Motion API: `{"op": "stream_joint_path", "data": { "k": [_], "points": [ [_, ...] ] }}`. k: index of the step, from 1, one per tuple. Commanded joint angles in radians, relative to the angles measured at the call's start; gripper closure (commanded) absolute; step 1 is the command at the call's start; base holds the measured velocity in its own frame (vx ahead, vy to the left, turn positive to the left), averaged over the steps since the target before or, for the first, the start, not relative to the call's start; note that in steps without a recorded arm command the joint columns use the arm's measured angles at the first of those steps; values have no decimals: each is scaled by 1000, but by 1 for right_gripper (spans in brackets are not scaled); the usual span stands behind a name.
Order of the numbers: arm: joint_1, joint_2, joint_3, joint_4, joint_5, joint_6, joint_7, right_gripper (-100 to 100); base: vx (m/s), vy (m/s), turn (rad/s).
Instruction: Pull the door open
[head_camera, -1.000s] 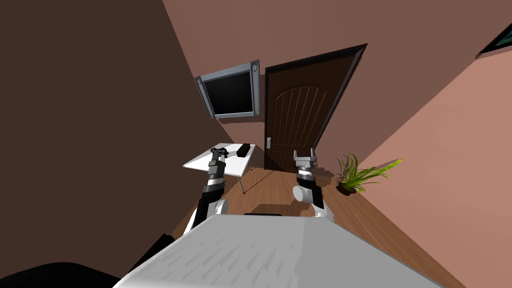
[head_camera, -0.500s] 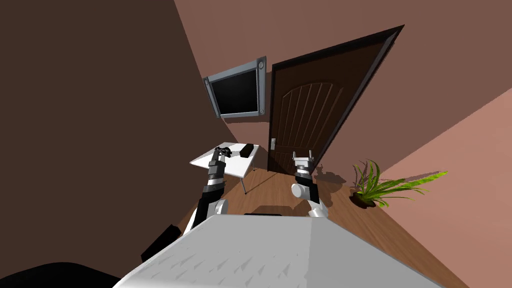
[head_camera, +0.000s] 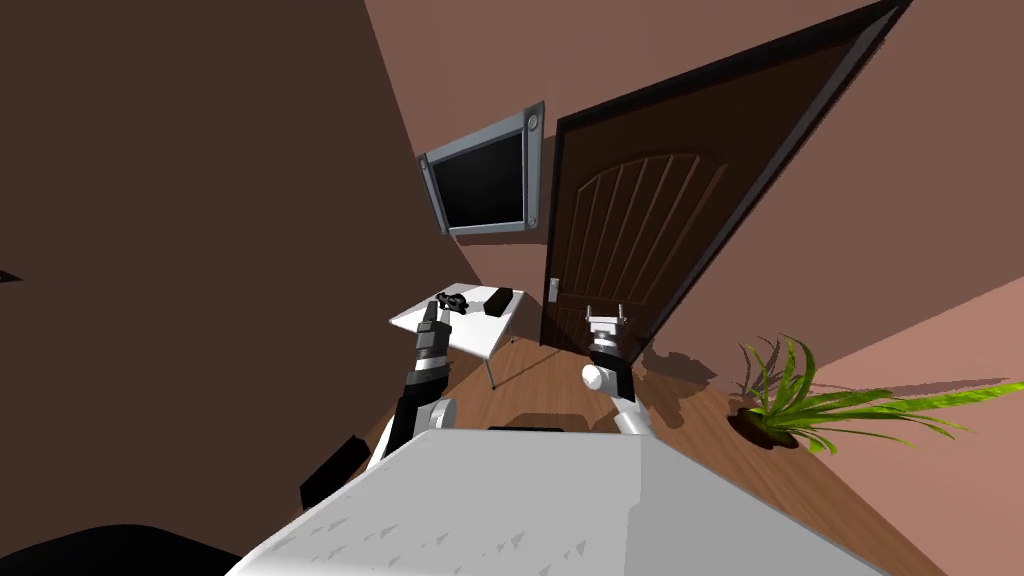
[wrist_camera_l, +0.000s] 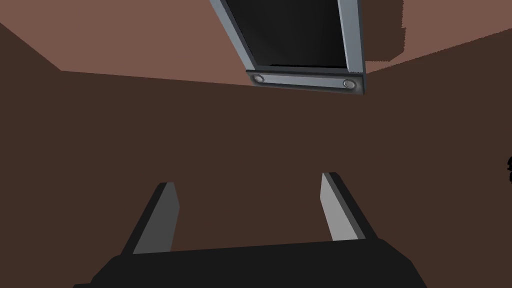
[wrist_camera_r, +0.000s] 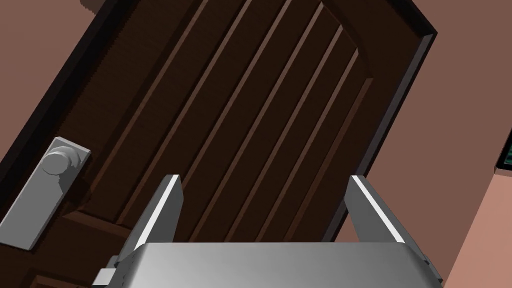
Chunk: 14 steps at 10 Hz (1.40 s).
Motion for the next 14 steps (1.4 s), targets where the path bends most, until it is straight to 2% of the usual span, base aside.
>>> {"op": "stream_joint_path", "data": {
  "k": [1, 7, 8, 14],
  "points": [
    [-24, -9, -5, 47, -38, -6, -15, -100, 48, -19, 115],
    [-131, -38, -20, 250, -219, -37, -79, -100, 86, -53, 214],
    [-131, -38, -20, 251, -222, -37, -79, -100, 54, -35, 56],
    [-231, -63, -34, 438, -393, -66, -138, -100, 62, -53, 196]
  ]
}}
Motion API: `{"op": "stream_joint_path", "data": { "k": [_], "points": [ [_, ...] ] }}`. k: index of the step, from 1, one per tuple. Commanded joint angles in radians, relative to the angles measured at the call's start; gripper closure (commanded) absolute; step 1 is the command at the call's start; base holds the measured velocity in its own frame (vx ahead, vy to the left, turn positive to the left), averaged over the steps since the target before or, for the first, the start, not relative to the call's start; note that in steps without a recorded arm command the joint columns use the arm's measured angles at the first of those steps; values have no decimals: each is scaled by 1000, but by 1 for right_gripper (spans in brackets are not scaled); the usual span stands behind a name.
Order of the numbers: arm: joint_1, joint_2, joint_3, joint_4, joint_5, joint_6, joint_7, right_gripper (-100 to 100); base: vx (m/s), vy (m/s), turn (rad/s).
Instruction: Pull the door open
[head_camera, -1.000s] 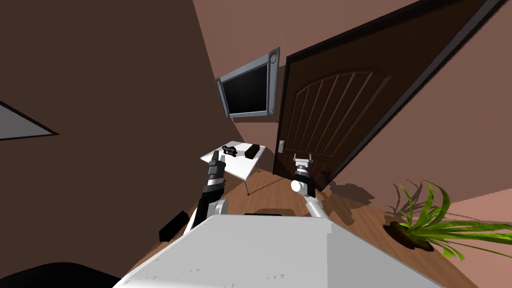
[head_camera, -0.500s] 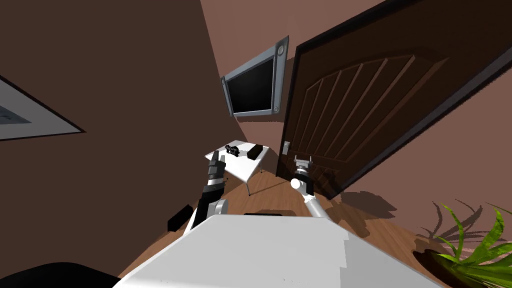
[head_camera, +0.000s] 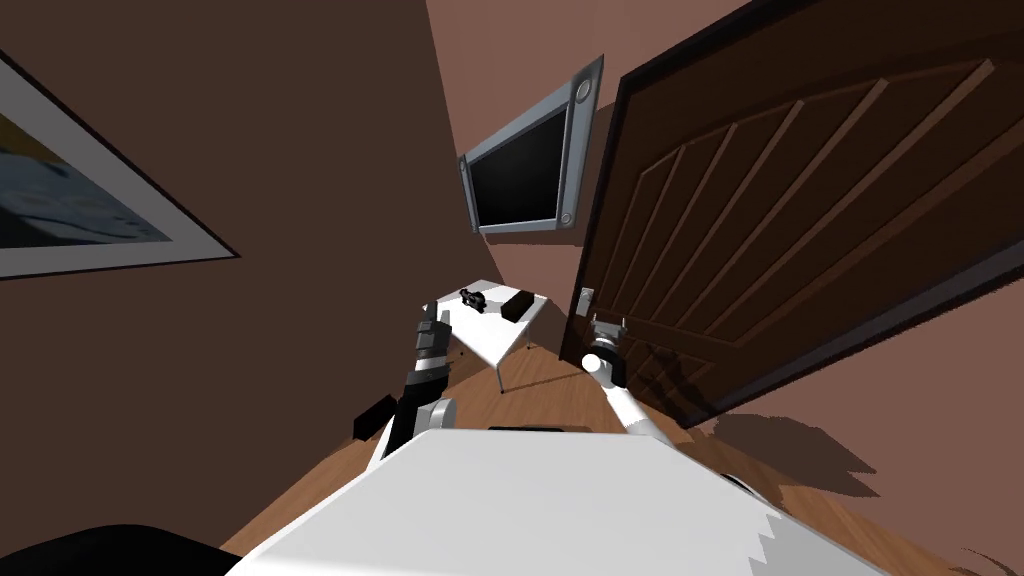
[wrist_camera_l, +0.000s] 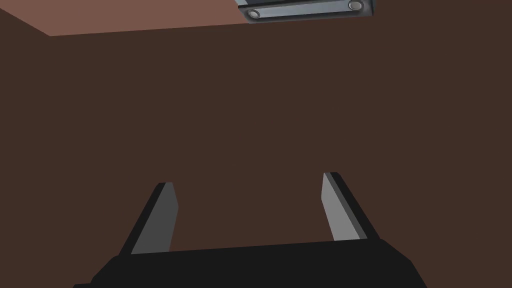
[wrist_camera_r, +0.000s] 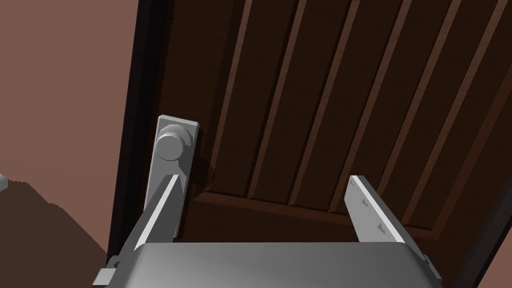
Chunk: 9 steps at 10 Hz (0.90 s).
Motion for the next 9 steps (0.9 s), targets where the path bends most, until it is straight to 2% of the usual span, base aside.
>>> {"op": "stream_joint_path", "data": {
  "k": [1, 3, 4, 9],
  "points": [
    [-29, -9, -4, 50, -44, -7, -18, -100, 71, -87, 181],
    [-59, -16, -8, 111, -95, -15, -35, -100, 77, -62, 196],
    [-59, -16, -8, 112, -95, -15, -35, -100, 46, -39, 61],
    [-124, -31, -17, 237, -208, -34, -74, -100, 48, -54, 170]
  ]
}}
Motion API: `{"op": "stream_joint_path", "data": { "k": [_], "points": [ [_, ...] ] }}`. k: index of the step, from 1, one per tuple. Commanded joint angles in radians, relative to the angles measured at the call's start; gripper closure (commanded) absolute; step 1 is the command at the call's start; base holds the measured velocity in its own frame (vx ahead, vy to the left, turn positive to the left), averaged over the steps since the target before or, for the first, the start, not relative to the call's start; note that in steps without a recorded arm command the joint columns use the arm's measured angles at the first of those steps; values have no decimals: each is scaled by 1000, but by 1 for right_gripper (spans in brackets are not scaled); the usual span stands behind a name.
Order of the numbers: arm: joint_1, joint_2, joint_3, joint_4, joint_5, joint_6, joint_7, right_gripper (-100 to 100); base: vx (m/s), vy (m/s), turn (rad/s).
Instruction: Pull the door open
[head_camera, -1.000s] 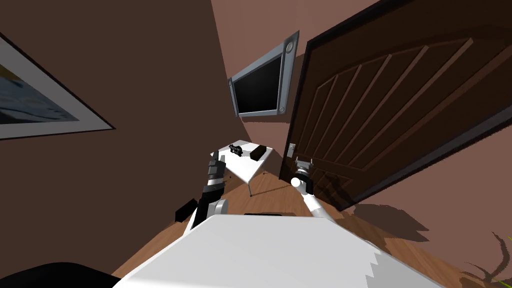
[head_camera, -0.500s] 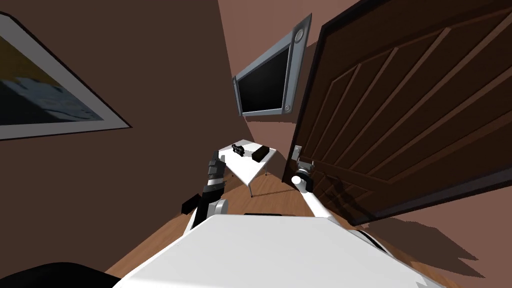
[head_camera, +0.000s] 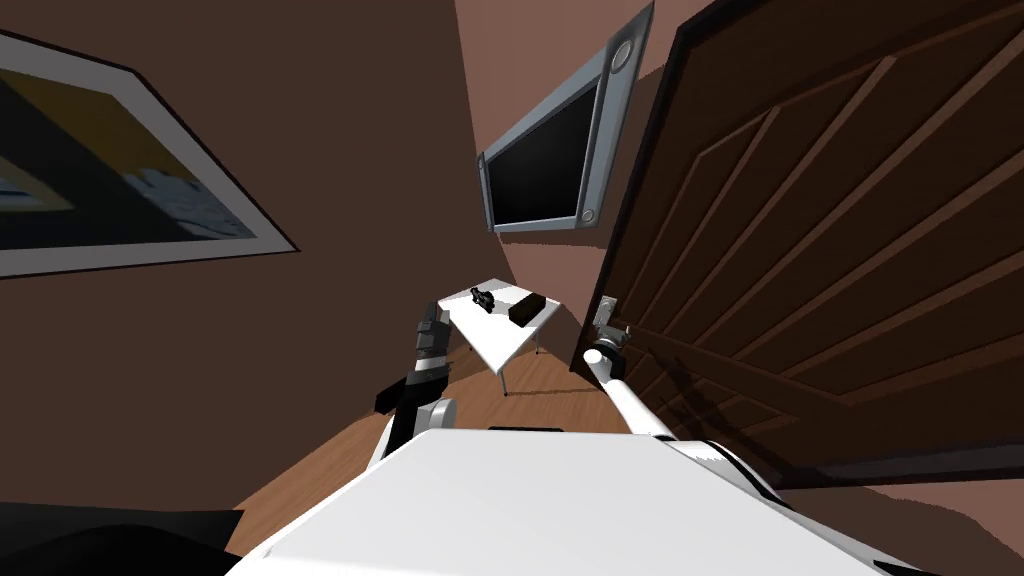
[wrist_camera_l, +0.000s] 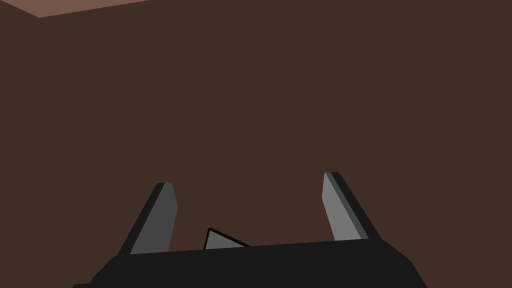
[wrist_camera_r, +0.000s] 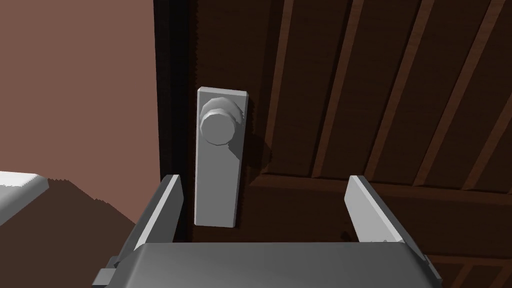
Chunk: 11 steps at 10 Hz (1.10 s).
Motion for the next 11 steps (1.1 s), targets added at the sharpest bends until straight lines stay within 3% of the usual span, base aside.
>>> {"op": "stream_joint_path", "data": {
  "k": [1, 9, 10, 11],
  "points": [
    [-14, -3, -1, 32, -31, -7, -12, -100, 44, -65, 130],
    [-82, -18, -11, 162, -148, -27, -53, -100, 32, -50, 119],
    [-77, -15, -9, 152, -138, -26, -48, -100, 11, -23, 25],
    [-64, -46, -15, 167, -141, -16, -80, -100, -31, 33, 123]
  ]
}}
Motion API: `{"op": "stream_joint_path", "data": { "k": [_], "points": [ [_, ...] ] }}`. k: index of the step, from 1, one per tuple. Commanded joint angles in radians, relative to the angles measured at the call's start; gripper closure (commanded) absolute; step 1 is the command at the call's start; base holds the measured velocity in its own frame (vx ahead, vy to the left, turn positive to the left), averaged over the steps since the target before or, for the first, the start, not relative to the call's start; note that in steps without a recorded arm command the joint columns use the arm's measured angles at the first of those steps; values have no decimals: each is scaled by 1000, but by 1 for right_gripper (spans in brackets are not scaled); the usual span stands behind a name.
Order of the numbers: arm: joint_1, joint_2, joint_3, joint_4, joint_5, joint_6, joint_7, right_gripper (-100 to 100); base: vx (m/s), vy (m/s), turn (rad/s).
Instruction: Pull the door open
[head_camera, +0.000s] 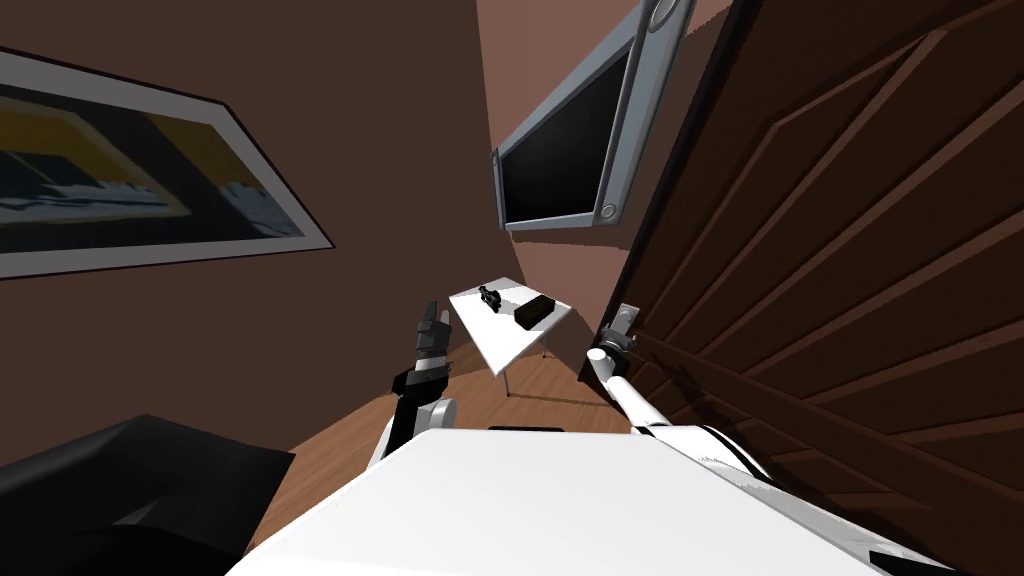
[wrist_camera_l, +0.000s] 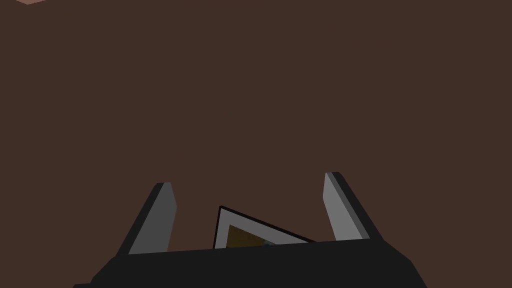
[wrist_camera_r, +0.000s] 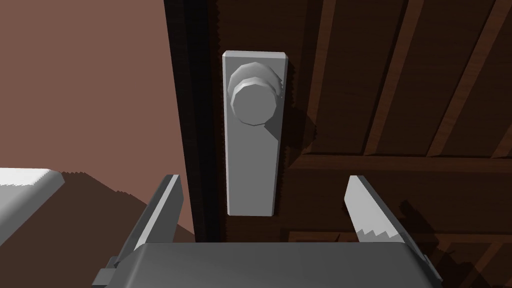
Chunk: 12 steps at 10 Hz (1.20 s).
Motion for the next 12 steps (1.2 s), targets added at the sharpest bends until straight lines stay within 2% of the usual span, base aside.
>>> {"op": "stream_joint_path", "data": {
  "k": [1, 2, 6, 9, 10, 12],
  "points": [
    [4, -22, -2, 19, 1, 7, -29, -100, -47, 58, 109],
    [4, -22, -2, 19, 1, 7, -29, -100, -29, 42, 4],
    [35, -83, -14, 44, -3, 30, -92, -100, -22, 45, 89],
    [67, -149, -27, 70, -7, 53, -159, -100, 7, 35, 129],
    [71, -156, -29, 73, -8, 56, -166, -100, 28, 14, 48],
    [92, -198, -37, 89, -10, 71, -209, -100, 62, -12, 98]
  ]
}}
